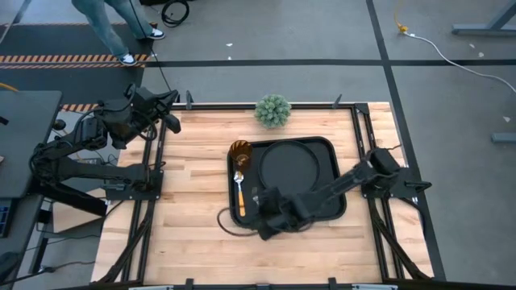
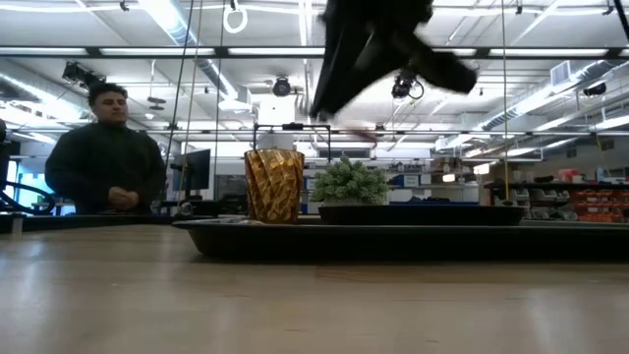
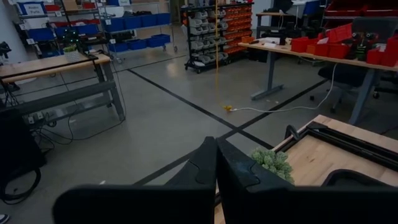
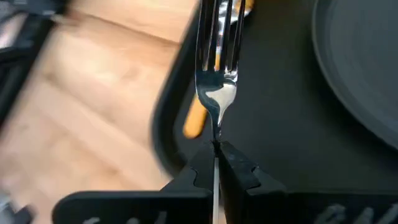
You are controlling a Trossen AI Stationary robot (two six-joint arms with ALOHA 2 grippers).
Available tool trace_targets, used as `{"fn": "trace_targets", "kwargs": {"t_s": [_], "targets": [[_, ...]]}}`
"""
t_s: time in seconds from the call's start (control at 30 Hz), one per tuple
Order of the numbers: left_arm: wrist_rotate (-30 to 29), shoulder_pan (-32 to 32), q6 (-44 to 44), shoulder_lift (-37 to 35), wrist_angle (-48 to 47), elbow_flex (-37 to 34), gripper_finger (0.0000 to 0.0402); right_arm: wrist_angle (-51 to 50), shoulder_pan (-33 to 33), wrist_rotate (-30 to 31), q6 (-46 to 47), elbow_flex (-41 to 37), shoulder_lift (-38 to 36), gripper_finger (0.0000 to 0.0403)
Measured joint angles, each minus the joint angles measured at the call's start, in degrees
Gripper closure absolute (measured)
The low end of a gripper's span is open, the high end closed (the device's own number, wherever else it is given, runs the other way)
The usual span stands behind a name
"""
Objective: Pick and place plate/cup/fork/spoon on tray
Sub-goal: Put the orange fork on the black serving tray between the orange spoon and the black plate
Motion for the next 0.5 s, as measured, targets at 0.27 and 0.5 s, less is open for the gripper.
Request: {"fn": "trace_targets", "kwargs": {"t_s": [0.27, 0.5], "targets": [[0.01, 0.0, 0.0, 0.0, 0.0, 0.0, 0.0392, 0.03, -7.87, -4.43, -2.34, 0.0, 4.52, 0.0391], [-0.01, 0.0, 0.02, 0.0, -0.02, 0.0, 0.0392, 3.63, -13.85, -6.2, -10.09, -0.07, 5.28, 0.0391]]}}
